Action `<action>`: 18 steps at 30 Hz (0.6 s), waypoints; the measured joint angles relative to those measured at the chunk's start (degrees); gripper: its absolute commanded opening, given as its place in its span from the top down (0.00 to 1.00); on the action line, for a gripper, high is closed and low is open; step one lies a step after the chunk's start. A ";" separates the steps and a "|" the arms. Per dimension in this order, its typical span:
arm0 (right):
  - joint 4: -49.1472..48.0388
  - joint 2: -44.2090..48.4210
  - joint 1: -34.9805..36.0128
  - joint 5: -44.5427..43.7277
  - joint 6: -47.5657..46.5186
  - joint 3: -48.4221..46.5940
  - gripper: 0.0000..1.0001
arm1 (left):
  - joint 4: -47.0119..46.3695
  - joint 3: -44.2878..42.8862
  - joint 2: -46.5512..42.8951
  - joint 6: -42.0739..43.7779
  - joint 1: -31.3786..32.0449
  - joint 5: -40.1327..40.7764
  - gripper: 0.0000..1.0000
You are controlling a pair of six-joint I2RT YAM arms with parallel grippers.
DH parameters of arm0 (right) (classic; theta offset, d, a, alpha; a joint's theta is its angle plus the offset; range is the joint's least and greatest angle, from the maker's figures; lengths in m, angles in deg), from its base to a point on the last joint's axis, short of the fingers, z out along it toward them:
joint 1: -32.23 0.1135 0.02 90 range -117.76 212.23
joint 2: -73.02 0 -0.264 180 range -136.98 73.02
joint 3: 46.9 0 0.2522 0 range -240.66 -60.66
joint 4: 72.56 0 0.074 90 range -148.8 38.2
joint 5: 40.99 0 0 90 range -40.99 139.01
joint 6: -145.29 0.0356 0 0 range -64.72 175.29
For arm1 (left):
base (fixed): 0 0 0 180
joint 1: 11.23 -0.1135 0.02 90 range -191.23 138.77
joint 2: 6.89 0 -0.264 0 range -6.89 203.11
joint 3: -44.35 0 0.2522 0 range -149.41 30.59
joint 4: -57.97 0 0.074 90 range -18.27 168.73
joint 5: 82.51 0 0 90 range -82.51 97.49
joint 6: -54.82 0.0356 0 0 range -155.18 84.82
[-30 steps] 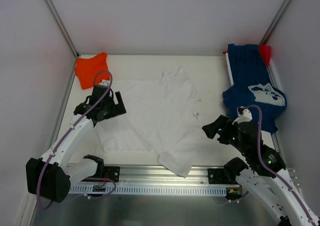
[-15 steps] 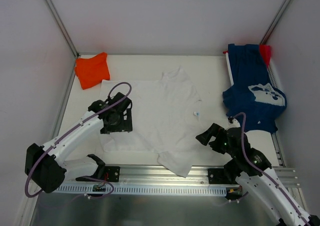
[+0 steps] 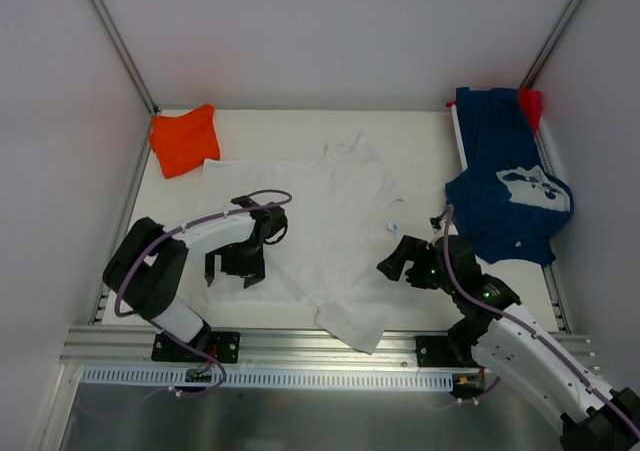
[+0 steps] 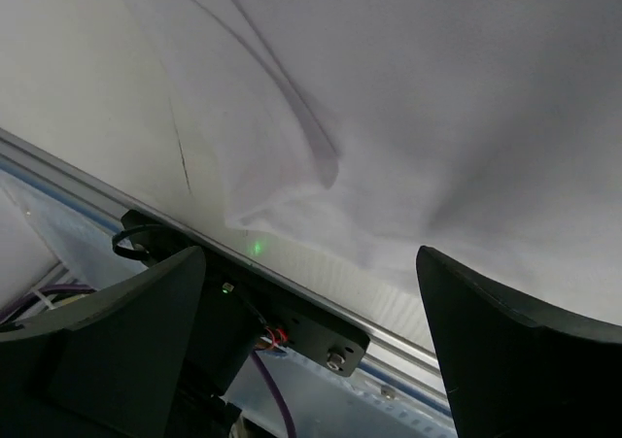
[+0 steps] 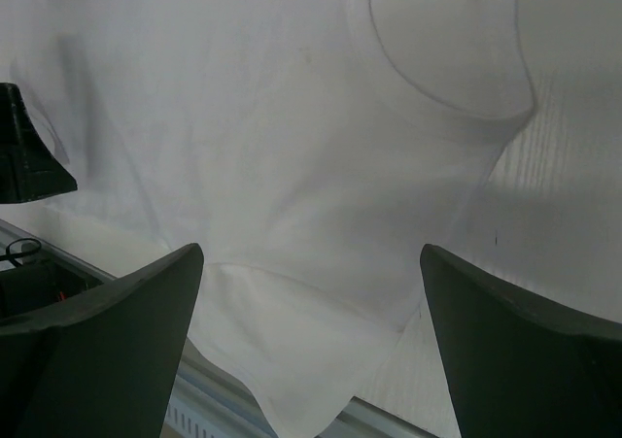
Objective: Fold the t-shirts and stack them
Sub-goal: Flatten out the tshirt
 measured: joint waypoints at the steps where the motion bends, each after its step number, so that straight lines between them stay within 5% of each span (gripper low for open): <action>1: -0.81 -0.63 0.00 0.42 -0.66 0.00 0.01 | -0.02 0.00 1.88 -0.46 -0.02 0.68 0.08; 6: -2.97 -1.79 -0.07 2.16 -2.89 0.46 0.01 | 1.20 -0.20 8.72 -1.95 -0.02 3.08 0.07; 18: -3.34 3.28 -0.81 4.50 -4.22 2.58 0.01 | 2.34 0.26 8.04 -5.27 -1.99 5.97 0.14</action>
